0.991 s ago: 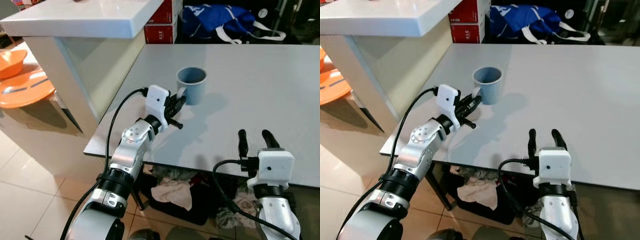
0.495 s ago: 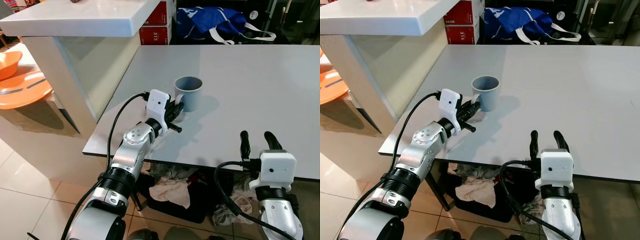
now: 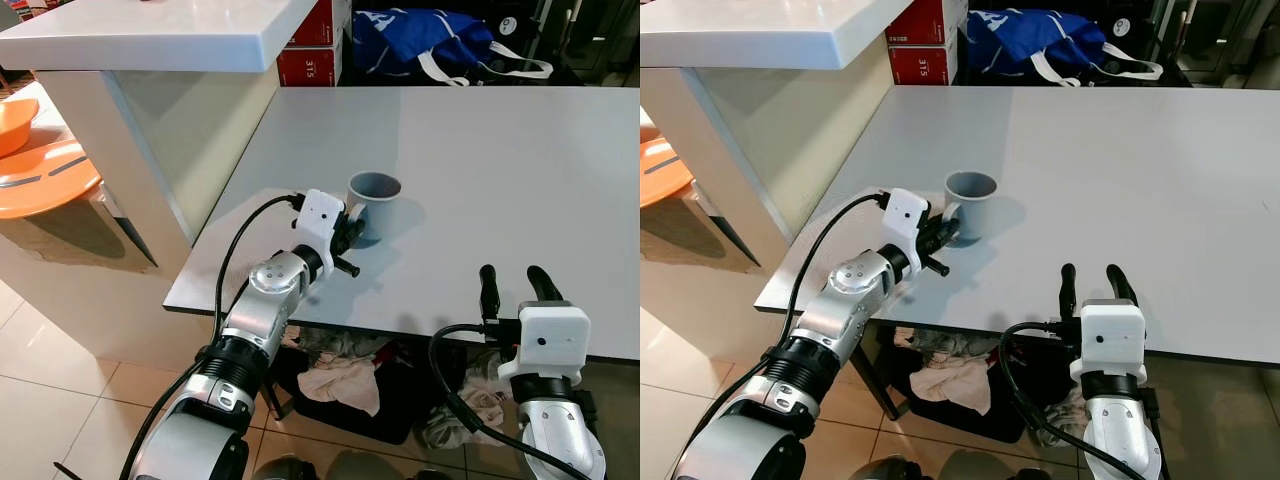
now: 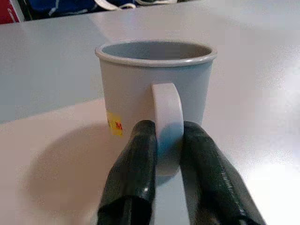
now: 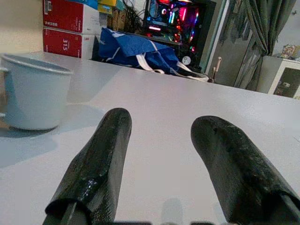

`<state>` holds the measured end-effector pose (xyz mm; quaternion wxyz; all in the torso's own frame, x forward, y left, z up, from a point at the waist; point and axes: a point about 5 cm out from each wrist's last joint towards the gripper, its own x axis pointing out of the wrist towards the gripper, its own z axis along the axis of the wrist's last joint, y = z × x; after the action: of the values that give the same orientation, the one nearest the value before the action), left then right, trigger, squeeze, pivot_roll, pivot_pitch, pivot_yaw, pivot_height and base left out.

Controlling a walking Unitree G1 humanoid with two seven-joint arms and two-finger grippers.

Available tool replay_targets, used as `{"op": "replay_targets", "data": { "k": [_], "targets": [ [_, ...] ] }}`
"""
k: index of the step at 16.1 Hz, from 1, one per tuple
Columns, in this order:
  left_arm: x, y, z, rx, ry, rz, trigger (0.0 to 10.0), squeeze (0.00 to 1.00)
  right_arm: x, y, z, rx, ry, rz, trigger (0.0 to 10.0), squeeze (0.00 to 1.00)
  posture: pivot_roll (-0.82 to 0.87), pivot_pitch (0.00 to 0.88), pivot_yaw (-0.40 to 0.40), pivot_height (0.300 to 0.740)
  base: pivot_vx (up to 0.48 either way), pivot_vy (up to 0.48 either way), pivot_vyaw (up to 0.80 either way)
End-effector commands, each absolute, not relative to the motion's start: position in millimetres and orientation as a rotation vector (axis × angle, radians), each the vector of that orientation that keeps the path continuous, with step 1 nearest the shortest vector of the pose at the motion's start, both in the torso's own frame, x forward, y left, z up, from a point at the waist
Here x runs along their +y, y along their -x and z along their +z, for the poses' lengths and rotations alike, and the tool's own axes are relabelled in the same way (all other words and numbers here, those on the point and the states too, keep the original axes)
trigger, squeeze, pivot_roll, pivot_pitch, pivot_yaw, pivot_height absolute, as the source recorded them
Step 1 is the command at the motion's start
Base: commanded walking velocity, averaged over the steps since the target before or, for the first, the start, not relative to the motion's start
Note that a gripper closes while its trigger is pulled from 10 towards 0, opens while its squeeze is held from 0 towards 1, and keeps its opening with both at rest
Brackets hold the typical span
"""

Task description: Setting the table

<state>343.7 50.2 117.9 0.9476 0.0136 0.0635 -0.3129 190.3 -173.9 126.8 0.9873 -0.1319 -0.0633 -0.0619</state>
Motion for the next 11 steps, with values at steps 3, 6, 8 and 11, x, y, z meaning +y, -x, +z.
{"op": "replay_targets", "data": {
  "k": [3,6,8,11],
  "targets": [
    [53.5,-345.6,116.4,0.151,-0.052,-0.63,10.0,1.0,-172.6,-191.1,132.0,-0.144,0.271,-0.117,10.0,0.0,-0.1,0.0,0.113,0.707,0.0,0.0,0.0],
    [53.0,-344.5,116.7,0.156,-0.046,-0.636,10.0,1.0,-173.1,-191.5,131.4,-0.142,0.275,-0.114,10.0,0.0,-0.1,0.0,0.111,0.707,0.0,0.0,0.0],
    [52.6,-343.4,115.7,0.162,-0.04,-0.638,10.0,1.0,-173.3,-191.7,131.1,-0.141,0.277,-0.113,10.0,0.0,-0.1,0.0,0.112,0.707,0.0,0.0,0.0],
    [58.3,-341.5,114.8,0.171,-0.041,-0.622,10.0,1.0,-173.5,-191.9,129.6,-0.137,0.276,-0.112,10.0,0.0,-0.1,0.0,0.111,0.707,0.0,0.0,0.0]
  ]
}}
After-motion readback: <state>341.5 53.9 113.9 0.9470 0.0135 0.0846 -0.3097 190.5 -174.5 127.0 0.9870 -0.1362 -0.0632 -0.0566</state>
